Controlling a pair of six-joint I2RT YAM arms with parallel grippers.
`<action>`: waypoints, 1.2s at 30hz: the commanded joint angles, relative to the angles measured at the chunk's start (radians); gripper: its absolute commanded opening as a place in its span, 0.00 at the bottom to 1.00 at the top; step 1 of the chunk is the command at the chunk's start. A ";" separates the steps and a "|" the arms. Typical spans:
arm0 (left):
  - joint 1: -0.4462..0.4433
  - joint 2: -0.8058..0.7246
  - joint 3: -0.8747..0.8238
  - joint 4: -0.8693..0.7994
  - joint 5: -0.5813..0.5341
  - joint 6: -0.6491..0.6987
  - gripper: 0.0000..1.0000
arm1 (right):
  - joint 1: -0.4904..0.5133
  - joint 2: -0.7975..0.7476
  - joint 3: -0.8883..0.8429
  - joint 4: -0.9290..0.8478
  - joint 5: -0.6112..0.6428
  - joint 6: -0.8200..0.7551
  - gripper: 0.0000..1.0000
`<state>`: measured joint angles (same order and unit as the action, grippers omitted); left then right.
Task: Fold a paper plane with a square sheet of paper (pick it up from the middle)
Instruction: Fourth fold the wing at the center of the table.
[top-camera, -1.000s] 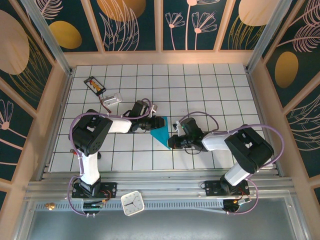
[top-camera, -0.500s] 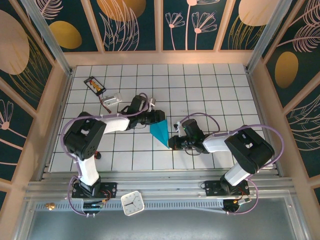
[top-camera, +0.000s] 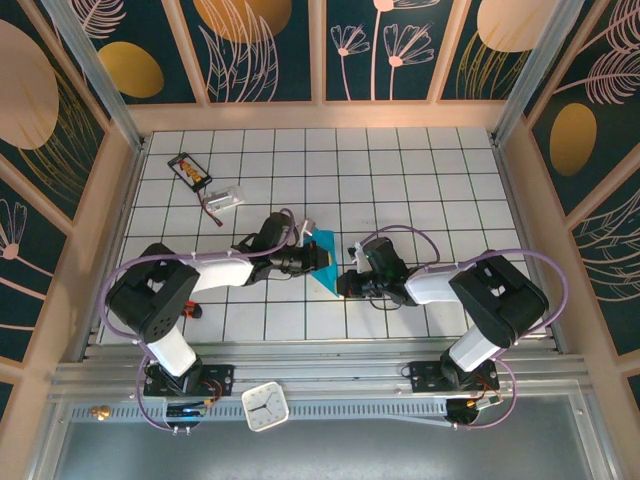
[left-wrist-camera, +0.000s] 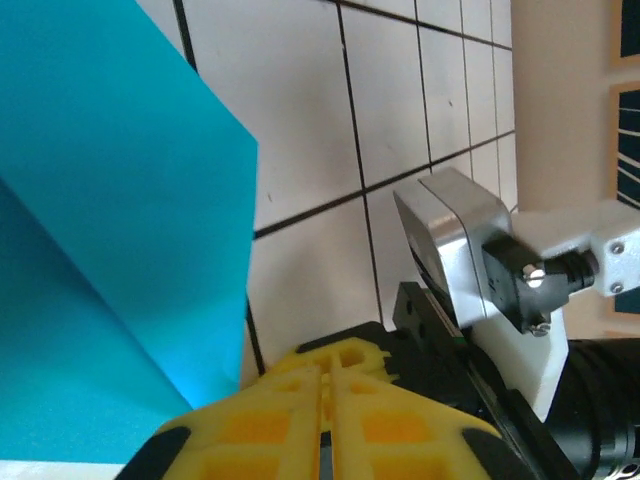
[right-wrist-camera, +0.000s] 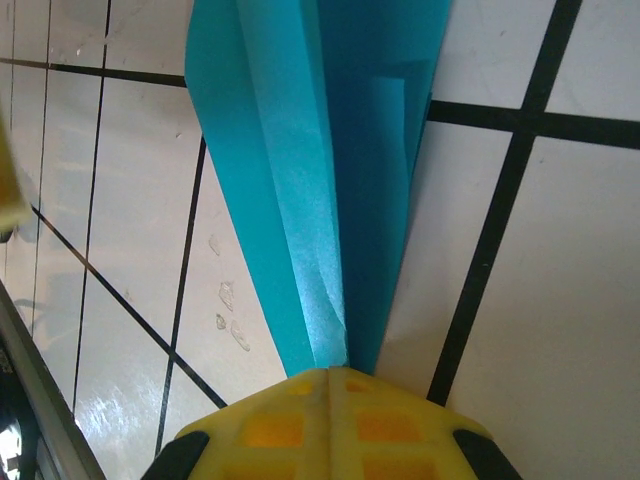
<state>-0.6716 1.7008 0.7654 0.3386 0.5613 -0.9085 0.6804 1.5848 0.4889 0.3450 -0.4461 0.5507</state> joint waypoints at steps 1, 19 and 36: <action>-0.008 0.063 -0.002 0.056 0.041 -0.041 0.03 | -0.002 0.043 -0.024 -0.158 0.089 0.007 0.00; -0.020 0.195 0.034 0.015 0.004 -0.031 0.00 | 0.022 0.079 0.018 -0.248 0.147 -0.017 0.00; 0.022 0.218 0.115 -0.088 -0.029 0.052 0.00 | 0.059 0.144 0.074 -0.379 0.219 -0.056 0.00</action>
<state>-0.6682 1.8977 0.8490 0.2935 0.5491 -0.8967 0.7280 1.6398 0.6125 0.1932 -0.3672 0.5289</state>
